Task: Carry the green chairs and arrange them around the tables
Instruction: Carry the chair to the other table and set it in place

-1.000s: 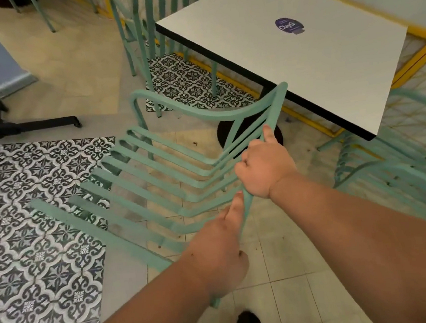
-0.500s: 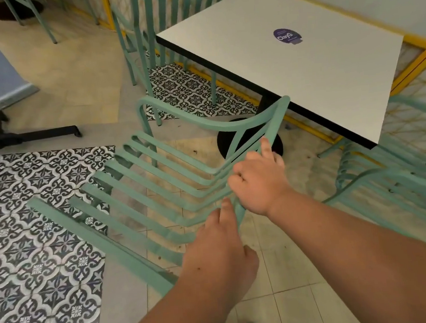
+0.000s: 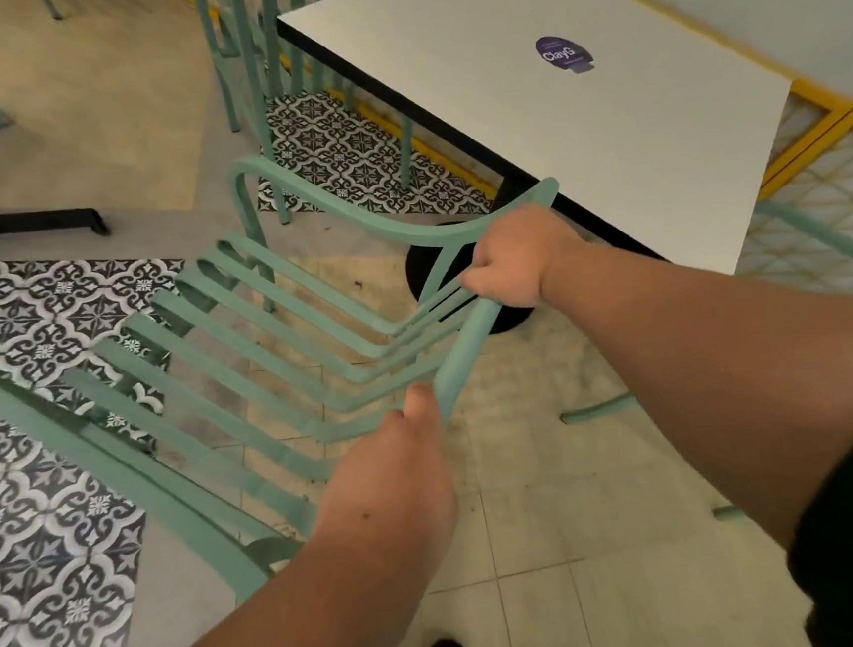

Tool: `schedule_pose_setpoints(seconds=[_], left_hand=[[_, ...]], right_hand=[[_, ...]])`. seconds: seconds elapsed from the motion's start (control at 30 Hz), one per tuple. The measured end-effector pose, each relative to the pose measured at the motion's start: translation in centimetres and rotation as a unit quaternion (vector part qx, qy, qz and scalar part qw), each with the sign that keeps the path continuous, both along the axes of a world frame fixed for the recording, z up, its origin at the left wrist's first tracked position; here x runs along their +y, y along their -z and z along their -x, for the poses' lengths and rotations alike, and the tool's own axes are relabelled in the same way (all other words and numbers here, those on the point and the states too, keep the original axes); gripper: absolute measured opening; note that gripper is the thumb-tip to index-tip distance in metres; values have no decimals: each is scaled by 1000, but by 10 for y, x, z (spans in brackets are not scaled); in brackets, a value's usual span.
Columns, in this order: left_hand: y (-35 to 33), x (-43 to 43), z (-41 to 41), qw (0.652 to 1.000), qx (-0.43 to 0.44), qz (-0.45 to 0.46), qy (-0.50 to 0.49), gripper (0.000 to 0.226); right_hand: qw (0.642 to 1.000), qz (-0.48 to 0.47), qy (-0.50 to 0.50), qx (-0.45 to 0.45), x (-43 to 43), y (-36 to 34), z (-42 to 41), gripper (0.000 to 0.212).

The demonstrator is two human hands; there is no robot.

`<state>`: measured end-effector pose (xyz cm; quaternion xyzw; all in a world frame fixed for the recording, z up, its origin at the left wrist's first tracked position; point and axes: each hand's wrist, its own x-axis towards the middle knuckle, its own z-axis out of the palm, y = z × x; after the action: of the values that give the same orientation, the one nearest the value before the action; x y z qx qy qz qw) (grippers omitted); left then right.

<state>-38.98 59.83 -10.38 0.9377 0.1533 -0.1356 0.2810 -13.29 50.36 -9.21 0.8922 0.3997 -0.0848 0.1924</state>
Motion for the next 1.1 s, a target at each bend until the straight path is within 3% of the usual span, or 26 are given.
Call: schedule_pose_setpoints(seconds=[0.33, 0.67, 1.1], left_hand=[[-3, 1, 3, 996, 27, -69, 45, 56], [-9, 20, 21, 998, 16, -30, 56, 30], [-13, 92, 48, 988, 16, -76, 133, 47]], right_hand=[[999, -15, -4, -30, 0, 5, 12, 64], [998, -16, 51, -20, -11, -1, 42, 59], [993, -43, 105, -4, 1, 3, 100, 60]])
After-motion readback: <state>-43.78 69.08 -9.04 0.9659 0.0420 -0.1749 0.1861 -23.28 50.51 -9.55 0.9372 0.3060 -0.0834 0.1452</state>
